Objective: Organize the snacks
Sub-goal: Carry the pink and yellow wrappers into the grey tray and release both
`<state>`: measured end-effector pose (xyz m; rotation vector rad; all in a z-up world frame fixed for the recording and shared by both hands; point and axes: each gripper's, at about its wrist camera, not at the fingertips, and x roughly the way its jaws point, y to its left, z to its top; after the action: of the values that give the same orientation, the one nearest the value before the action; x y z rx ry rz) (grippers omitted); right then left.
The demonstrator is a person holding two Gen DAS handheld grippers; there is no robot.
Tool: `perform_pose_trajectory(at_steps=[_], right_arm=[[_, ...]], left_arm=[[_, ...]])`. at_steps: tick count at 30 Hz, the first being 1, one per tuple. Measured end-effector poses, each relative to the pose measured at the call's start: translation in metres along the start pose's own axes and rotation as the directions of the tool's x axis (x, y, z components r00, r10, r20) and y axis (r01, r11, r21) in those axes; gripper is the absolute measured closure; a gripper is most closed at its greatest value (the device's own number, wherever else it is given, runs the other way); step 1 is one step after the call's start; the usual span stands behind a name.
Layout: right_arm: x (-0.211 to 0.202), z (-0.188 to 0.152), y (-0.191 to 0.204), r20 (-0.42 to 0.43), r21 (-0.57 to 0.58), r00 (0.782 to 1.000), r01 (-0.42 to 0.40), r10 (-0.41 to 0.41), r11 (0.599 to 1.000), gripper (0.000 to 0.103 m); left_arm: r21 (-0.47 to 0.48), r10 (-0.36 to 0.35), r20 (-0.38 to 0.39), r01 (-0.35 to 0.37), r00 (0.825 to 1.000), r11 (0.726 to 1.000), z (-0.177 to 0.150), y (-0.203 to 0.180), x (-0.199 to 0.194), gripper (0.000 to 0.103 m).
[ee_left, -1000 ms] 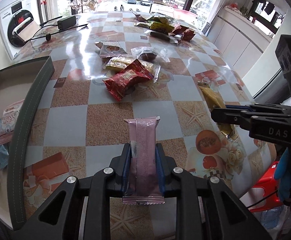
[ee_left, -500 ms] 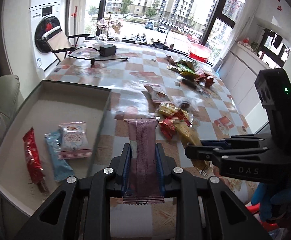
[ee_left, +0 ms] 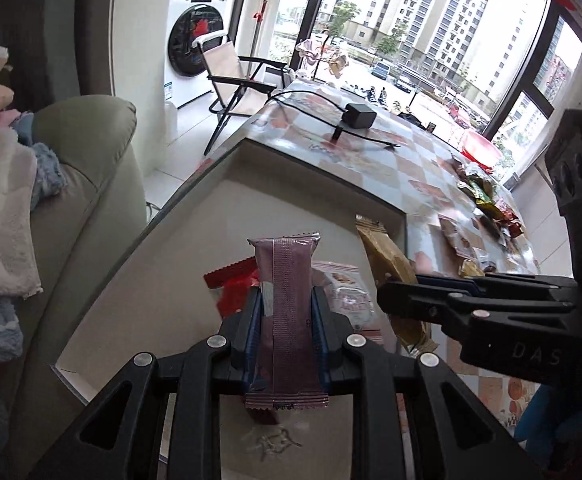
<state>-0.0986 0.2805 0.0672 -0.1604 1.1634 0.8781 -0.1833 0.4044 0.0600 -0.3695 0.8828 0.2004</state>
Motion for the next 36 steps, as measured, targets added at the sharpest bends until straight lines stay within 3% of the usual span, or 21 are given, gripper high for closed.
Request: perform_pose_trajectory(at_steps=[4,6,7,8,9,10,11,12,13,20,24,28,31,33,36], right_arm=[[0.022,0.01,0.0,-0.027,0.022,1.0,0.001,0.0,1.0,0.079],[0.03,0.014,-0.003,-0.044,0.038,0.999,0.002,-0.001,0.999,0.079],[0.033,0.015,-0.006,-0.06,0.052,0.998,-0.004,0.008,0.999,0.078],[0.034,0.015,-0.011,-0.072,0.07,0.997,-0.01,0.015,0.997,0.068],[0.033,0.013,-0.016,-0.074,0.087,0.997,-0.008,0.015,0.996,0.035],[0.028,0.011,-0.022,-0.049,0.099,0.998,-0.03,0.035,0.995,0.021],[0.022,0.009,-0.026,-0.032,0.11,0.999,-0.035,0.039,0.993,0.013],[0.016,0.006,-0.032,-0.028,0.116,1.0,0.01,-0.007,0.993,0.004],[0.009,0.003,-0.038,-0.019,0.117,0.998,0.054,-0.052,0.992,0.001],[-0.05,-0.045,-0.112,0.073,0.222,0.979,0.168,-0.188,0.961,0.001],[-0.078,-0.092,-0.164,0.079,0.317,0.936,0.302,-0.342,0.899,0.001],[-0.093,-0.139,-0.217,0.021,0.391,0.881,0.428,-0.472,0.815,0.001],[-0.101,-0.173,-0.255,-0.005,0.471,0.868,0.441,-0.497,0.764,0.001],[-0.111,-0.186,-0.265,0.026,0.49,0.838,0.465,-0.546,0.737,0.0],[-0.117,-0.194,-0.27,0.065,0.504,0.83,0.452,-0.554,0.736,0.0]], left_arm=[[-0.012,0.012,-0.027,-0.012,1.0,1.0,-0.006,0.007,0.014,0.073],[-0.012,0.033,-0.028,-0.033,0.999,0.999,-0.009,0.006,0.015,0.054],[-0.013,0.041,-0.025,-0.041,0.999,0.999,-0.01,0.006,0.015,0.038],[-0.014,0.041,-0.014,-0.041,0.999,0.999,-0.011,0.004,0.013,0.029],[-0.008,0.039,-0.001,-0.039,0.999,0.999,-0.012,0.001,0.011,0.027],[0.004,0.034,0.007,-0.034,0.999,0.999,-0.012,-0.002,0.009,0.027],[0.021,0.03,0.012,-0.03,0.999,0.999,-0.012,-0.008,0.008,0.026],[0.041,0.024,0.021,-0.025,0.999,0.999,-0.013,-0.016,0.006,0.025],[0.061,0.017,0.031,-0.019,0.999,0.998,-0.014,-0.024,0.003,0.024],[0.243,-0.05,0.072,0.031,0.996,0.97,-0.03,-0.111,-0.004,0.013],[0.306,-0.065,-0.008,0.064,0.998,0.95,-0.046,-0.16,0.026,0.013],[0.309,-0.016,-0.055,0.032,0.998,0.951,-0.06,-0.184,0.06,0.013],[0.314,0.026,-0.049,-0.009,0.998,0.95,-0.066,-0.192,0.077,0.013],[0.332,0.07,-0.022,-0.059,0.997,0.941,-0.068,-0.196,0.083,0.013],[0.348,0.066,-0.025,-0.053,0.998,0.936,-0.069,-0.197,0.088,0.013]])
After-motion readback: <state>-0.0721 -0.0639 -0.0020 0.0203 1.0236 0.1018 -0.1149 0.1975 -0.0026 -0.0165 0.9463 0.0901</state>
